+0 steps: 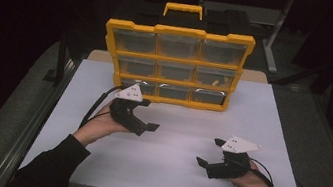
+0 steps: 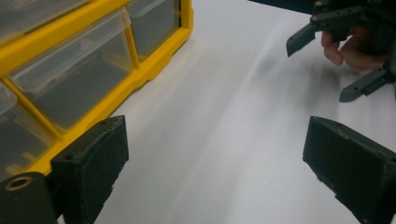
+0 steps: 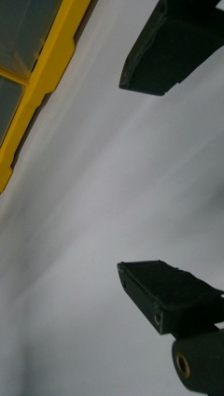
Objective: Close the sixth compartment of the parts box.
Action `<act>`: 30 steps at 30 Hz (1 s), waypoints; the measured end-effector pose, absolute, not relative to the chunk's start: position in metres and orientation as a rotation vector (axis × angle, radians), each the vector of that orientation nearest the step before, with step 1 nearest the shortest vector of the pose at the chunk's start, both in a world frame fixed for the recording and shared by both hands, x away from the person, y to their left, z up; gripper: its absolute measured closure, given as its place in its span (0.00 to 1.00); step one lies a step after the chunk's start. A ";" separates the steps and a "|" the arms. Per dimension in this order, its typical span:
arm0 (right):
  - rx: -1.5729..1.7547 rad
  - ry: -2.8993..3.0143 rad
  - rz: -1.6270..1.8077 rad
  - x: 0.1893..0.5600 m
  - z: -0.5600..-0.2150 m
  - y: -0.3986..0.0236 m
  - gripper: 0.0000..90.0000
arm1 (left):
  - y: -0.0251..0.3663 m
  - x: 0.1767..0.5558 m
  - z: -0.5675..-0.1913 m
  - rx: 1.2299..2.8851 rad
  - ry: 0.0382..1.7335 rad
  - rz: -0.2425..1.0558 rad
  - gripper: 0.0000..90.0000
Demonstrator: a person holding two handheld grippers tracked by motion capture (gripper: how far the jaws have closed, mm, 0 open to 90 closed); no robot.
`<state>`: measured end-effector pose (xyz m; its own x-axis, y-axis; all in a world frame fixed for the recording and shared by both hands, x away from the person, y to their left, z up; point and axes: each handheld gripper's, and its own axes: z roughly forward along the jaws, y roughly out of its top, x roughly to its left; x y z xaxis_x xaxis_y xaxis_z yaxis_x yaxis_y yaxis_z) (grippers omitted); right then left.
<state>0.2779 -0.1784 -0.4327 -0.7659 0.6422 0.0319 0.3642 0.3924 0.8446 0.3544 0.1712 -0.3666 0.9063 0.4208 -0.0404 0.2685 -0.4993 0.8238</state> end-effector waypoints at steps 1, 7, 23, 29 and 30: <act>0.879 2.355 1.314 0.278 -0.433 -0.178 0.11 | 0.173 0.353 -0.368 2.123 0.494 0.203 0.05; 0.885 2.354 1.314 0.278 -0.433 -0.179 0.11 | 0.185 0.345 -0.378 2.113 0.507 0.188 0.01; 0.888 2.354 1.308 0.278 -0.433 -0.179 0.11 | 0.217 0.329 -0.399 2.088 0.578 0.187 0.00; 0.888 2.355 1.305 0.278 -0.433 -0.178 0.11 | 0.232 0.321 -0.405 2.085 0.603 0.196 0.00; 0.890 2.355 1.305 0.278 -0.433 -0.178 0.11 | 0.234 0.320 -0.406 2.082 0.608 0.198 0.00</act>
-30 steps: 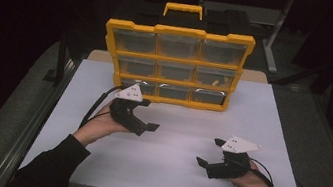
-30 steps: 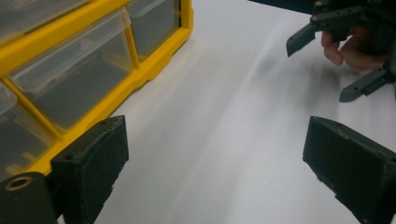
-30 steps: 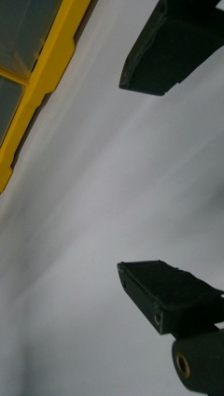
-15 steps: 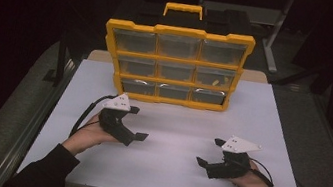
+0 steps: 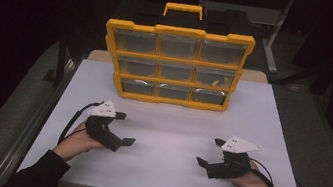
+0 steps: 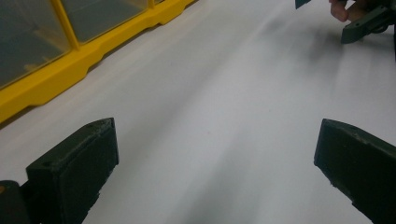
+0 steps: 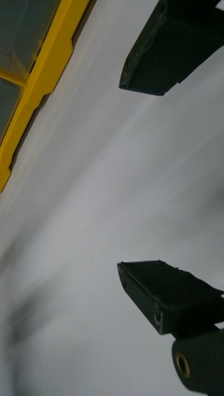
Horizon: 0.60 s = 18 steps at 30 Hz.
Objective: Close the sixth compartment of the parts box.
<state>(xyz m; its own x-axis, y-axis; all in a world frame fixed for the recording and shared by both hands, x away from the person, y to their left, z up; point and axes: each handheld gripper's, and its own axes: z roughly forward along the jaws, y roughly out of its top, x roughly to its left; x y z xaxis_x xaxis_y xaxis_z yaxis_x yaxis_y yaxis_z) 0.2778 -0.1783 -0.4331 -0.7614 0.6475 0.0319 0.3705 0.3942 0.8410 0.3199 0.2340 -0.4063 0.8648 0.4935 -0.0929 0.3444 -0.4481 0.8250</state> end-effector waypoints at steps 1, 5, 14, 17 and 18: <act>0.892 2.356 1.303 0.278 -0.433 -0.178 0.11 | 0.236 0.319 -0.407 2.082 0.609 0.202 0.00; 0.895 2.354 1.302 0.278 -0.433 -0.179 0.11 | 0.243 0.315 -0.410 2.076 0.617 0.204 0.00; 0.900 2.355 1.298 0.278 -0.433 -0.179 0.11 | 0.257 0.305 -0.416 2.057 0.635 0.225 0.00; 0.901 2.356 1.295 0.278 -0.433 -0.179 0.11 | 0.262 0.303 -0.421 2.066 0.645 0.236 0.00; 0.902 2.355 1.294 0.278 -0.433 -0.179 0.11 | 0.263 0.303 -0.422 2.067 0.647 0.237 0.00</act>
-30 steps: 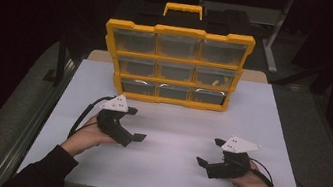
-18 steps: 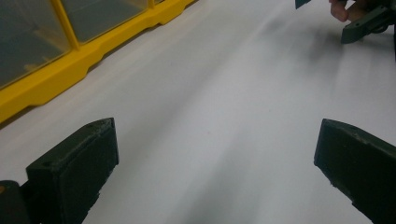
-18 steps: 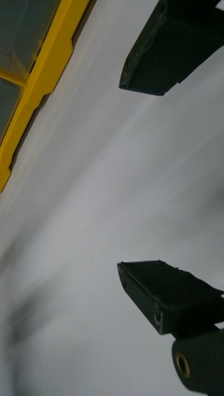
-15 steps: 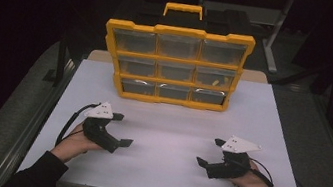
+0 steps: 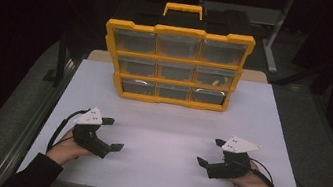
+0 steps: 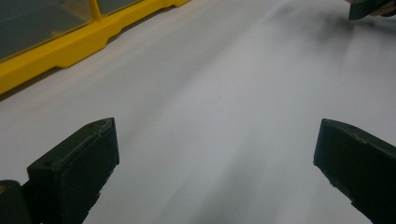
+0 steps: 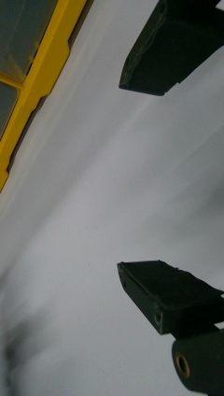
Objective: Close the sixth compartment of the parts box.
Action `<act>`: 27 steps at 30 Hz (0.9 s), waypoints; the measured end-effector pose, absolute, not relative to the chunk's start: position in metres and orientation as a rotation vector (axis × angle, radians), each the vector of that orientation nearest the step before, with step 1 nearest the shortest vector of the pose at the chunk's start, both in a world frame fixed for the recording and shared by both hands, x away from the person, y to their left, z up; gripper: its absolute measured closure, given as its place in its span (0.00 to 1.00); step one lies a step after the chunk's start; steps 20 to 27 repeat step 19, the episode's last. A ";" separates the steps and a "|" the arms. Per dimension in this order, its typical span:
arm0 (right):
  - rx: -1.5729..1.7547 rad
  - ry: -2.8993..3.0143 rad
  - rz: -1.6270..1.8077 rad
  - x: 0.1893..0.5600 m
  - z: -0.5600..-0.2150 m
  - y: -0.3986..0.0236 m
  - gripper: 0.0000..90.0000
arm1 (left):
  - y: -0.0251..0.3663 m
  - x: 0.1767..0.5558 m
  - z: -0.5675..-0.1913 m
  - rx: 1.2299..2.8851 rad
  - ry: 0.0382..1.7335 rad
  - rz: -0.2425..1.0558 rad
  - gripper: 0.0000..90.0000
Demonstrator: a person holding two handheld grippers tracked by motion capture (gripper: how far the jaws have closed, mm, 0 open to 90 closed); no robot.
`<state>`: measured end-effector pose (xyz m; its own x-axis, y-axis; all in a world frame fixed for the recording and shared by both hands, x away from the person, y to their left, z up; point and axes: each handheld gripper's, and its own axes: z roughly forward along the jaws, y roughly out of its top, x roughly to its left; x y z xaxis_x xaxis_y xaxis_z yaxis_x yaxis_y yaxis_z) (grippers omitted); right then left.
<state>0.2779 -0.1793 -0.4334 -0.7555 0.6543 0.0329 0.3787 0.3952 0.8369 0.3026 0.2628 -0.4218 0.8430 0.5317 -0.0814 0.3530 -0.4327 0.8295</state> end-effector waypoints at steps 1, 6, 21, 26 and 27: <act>0.903 2.355 1.294 0.278 -0.433 -0.179 0.11 | 0.264 0.302 -0.423 2.070 0.648 0.239 0.00; 0.904 2.354 1.291 0.278 -0.433 -0.180 0.11 | 0.268 0.299 -0.428 2.072 0.658 0.226 0.00; 0.901 2.365 1.279 0.277 -0.434 -0.180 0.11 | 0.265 0.300 -0.431 2.109 0.642 0.241 0.00; 0.901 2.365 1.279 0.277 -0.434 -0.180 0.11 | 0.265 0.300 -0.431 2.109 0.642 0.241 0.00; 0.901 2.365 1.279 0.277 -0.434 -0.180 0.11 | 0.265 0.300 -0.431 2.109 0.642 0.241 0.00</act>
